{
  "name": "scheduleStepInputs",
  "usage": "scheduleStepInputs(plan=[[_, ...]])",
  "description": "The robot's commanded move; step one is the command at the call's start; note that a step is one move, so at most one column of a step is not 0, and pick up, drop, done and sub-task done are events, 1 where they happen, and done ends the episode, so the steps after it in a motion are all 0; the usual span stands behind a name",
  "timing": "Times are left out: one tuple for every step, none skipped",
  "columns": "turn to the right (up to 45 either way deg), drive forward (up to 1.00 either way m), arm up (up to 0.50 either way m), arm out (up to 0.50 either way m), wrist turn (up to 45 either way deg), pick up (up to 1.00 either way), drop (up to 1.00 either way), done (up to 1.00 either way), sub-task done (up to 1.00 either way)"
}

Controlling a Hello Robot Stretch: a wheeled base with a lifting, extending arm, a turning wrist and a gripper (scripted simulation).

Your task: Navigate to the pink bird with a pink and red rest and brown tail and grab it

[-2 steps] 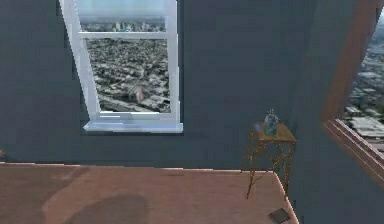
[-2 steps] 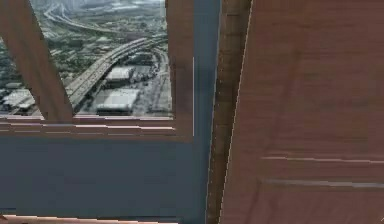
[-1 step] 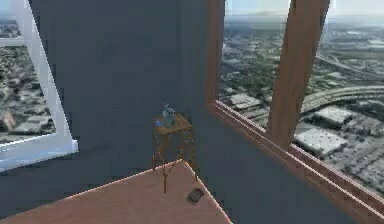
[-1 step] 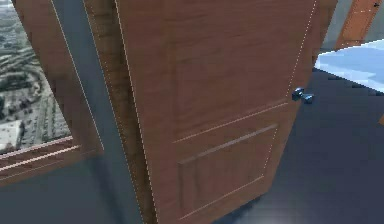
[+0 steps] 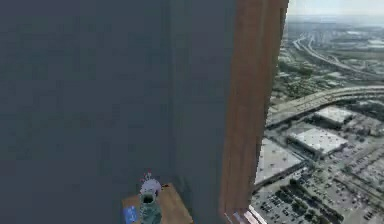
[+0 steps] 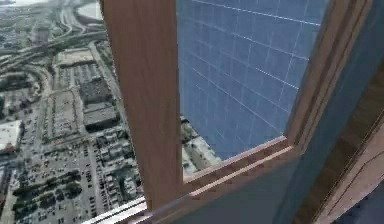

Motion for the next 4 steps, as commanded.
scheduleStepInputs(plan=[[-45.0, 0.0, 0.0, 0.0, 0.0, 0.0, 0.0, 0.0, 0.0], [-45.0, 0.0, 0.0, 0.0, 0.0, 0.0, 0.0, 0.0, 0.0], [-12.0, 0.0, 0.0, 0.0, 0.0, 0.0, 0.0, 0.0, 0.0], [0.0, 0.0, 0.5, 0.0, 0.0, 0.0, 0.0, 0.0, 0.0]])
